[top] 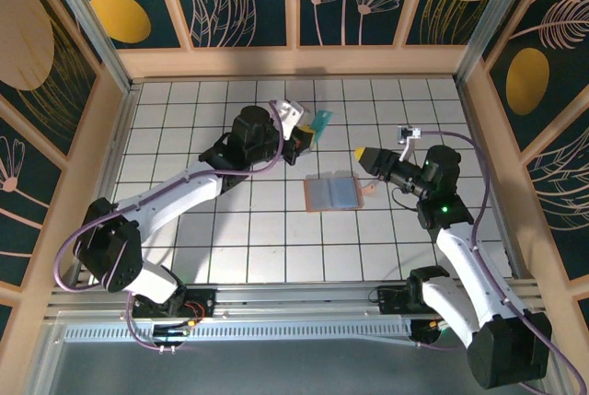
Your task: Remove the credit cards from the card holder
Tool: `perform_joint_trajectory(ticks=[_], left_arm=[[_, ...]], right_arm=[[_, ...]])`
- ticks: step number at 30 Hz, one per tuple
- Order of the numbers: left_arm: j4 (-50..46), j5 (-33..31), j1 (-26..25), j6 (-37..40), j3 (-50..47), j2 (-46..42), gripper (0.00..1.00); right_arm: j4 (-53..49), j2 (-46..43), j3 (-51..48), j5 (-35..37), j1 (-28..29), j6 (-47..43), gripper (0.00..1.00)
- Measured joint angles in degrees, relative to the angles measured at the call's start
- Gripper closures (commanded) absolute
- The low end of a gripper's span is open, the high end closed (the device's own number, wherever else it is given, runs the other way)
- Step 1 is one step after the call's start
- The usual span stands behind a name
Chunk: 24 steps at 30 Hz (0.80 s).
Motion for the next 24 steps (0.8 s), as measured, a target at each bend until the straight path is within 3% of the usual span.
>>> perform_joint_trajectory(ticks=[6,8,11,24], left_arm=[[-6.1,-1.1,2.3,12.4,2.0,1.6,1.00],[-7.4,-1.7,2.5,16.0,2.7,2.7,1.00],[-8.7,-2.5,3.0,20.9,3.2,4.1,1.00],[-13.3,-5.7,7.0,35.1,9.2,18.1,1.00]], right_arm=[[-4.6,0.0,0.0,4.8,0.0,-1.1,0.49],[-6.1,0.0,0.0,6.4,0.0,-1.3,0.37],[-8.3,0.0,0.2,9.2,0.0,-1.7,0.12],[-17.9,-0.5,1.8,22.1,0.0,-3.6,0.10]])
